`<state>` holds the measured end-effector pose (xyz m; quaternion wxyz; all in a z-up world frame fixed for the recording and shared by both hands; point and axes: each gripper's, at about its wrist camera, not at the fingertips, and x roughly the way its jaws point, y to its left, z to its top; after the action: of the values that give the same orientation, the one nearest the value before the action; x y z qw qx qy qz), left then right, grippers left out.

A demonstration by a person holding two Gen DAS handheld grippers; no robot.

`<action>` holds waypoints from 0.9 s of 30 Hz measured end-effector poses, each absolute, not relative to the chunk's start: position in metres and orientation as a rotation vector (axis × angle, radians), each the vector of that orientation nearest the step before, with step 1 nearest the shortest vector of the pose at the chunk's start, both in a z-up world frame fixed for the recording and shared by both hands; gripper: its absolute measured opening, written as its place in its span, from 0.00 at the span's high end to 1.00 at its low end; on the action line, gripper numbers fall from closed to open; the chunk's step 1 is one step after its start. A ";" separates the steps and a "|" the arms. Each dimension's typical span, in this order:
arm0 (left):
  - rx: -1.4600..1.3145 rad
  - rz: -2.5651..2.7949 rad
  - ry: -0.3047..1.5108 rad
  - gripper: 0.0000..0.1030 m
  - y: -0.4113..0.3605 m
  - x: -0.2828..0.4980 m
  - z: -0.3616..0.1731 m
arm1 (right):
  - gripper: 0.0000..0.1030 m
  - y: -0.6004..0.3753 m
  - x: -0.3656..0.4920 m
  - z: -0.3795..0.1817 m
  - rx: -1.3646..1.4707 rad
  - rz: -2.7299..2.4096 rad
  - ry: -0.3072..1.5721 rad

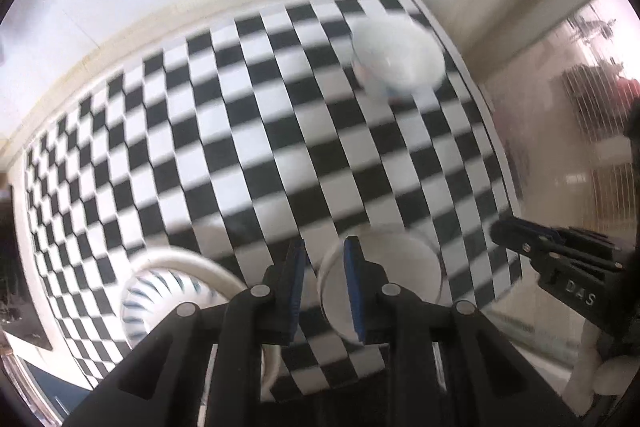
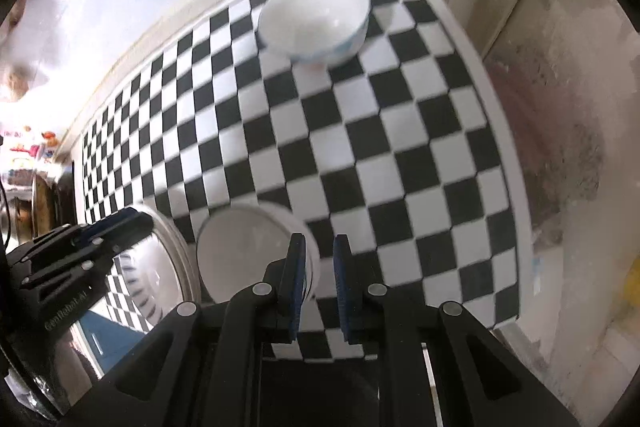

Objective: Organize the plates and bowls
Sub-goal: 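Move both grippers to the pink-and-blue dotted bowl and grasp its rim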

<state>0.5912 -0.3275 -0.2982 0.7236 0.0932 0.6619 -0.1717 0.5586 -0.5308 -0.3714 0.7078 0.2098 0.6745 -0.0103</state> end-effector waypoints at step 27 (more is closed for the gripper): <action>-0.025 -0.426 1.648 0.75 -0.420 0.765 -0.382 | 0.30 -0.641 0.704 -0.450 0.750 -0.091 1.437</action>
<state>0.7649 -0.4198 -0.3818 0.6592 -0.0112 0.7280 -0.1880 0.7039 -0.6413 -0.4501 0.6881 0.3353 0.6422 -0.0407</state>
